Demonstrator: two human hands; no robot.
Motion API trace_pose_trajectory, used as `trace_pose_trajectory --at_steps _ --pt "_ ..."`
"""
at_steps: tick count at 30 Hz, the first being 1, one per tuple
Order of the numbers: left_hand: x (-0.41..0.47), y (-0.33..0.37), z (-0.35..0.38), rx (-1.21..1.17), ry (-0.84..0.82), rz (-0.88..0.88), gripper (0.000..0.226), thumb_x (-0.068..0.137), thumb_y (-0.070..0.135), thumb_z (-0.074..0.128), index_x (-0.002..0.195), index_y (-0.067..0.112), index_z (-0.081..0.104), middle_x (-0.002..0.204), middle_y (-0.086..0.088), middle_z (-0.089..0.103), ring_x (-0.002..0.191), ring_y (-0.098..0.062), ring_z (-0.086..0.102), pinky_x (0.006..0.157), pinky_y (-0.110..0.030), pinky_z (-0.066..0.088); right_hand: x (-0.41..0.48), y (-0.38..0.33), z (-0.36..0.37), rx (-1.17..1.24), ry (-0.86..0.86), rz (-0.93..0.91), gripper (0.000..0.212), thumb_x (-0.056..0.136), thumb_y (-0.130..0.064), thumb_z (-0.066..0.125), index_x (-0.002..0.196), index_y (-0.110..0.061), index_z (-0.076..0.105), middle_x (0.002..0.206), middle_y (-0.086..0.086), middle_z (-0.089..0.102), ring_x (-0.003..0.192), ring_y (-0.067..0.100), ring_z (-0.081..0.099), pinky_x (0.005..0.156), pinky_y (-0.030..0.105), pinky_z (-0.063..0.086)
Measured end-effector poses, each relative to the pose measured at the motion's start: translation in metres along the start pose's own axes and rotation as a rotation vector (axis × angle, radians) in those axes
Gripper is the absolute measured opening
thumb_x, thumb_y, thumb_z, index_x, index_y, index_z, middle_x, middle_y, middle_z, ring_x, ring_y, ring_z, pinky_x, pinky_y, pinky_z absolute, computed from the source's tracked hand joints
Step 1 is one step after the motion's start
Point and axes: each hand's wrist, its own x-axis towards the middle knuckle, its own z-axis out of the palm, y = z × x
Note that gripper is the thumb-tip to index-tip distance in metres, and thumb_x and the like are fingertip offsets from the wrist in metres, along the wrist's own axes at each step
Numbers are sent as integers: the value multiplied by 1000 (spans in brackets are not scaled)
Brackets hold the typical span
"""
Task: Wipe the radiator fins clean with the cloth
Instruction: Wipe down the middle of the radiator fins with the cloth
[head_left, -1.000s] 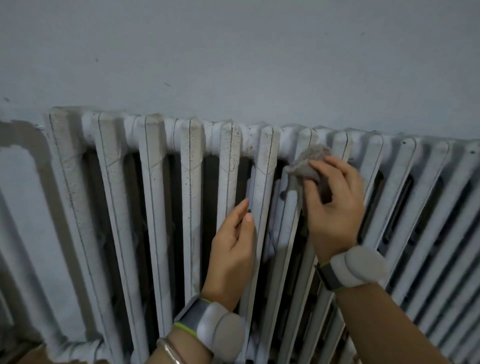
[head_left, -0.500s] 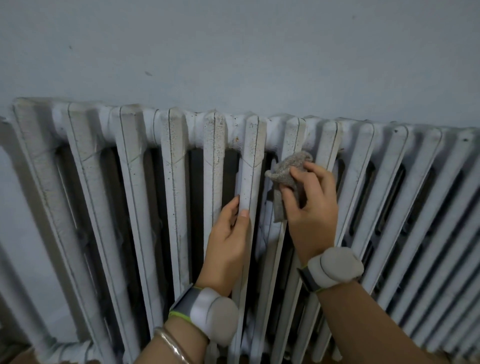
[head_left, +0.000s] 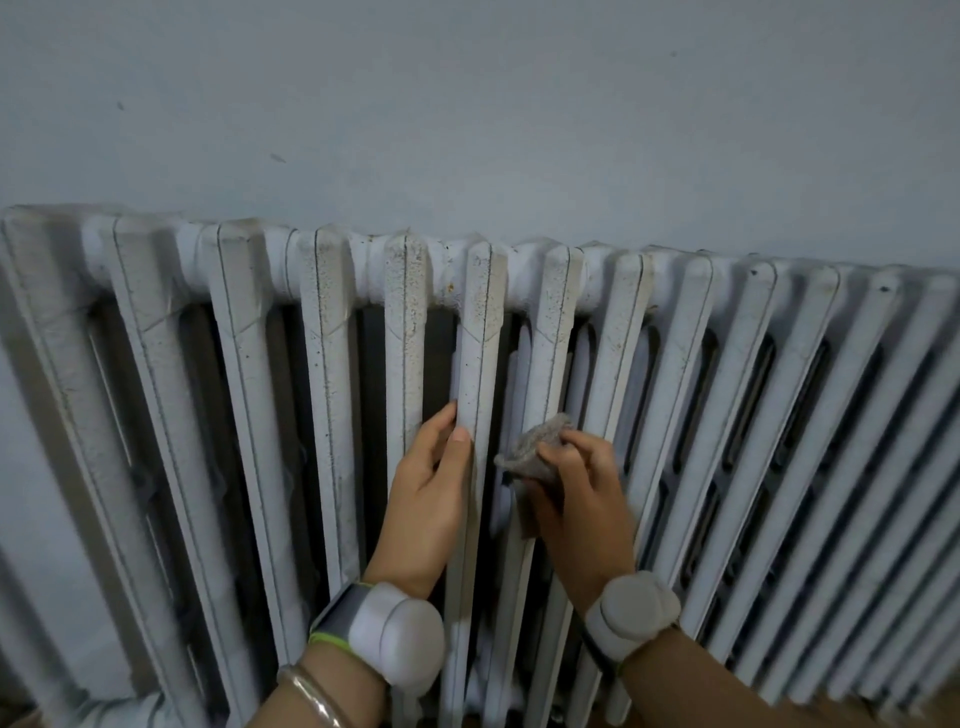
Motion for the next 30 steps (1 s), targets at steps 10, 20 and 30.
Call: trace_pose_trajectory --at_steps 10,20,30 --pt "0 -1 0 15 -3 -27 44 98 34 41 141 30 39 142 12 45 130 -1 40 113 -28 30 -4 8 -26 57 -160 -63 40 82 -8 70 112 -26 50 120 -7 43 103 -3 41 90 8 39" --pt "3 -6 1 4 10 -28 44 98 35 42 140 27 42 137 13 50 127 0 44 114 -32 32 73 -28 -42 203 318 -33 27 88 2 61 115 -4 63 124 12 53 117 22 52 101 34 44" --pt "8 -12 1 10 37 -21 41 97 37 44 137 28 47 134 13 52 125 -2 47 112 -34 34 52 -18 -14 93 193 30 25 85 -4 67 110 -3 64 124 20 49 112 25 52 102 20 40"
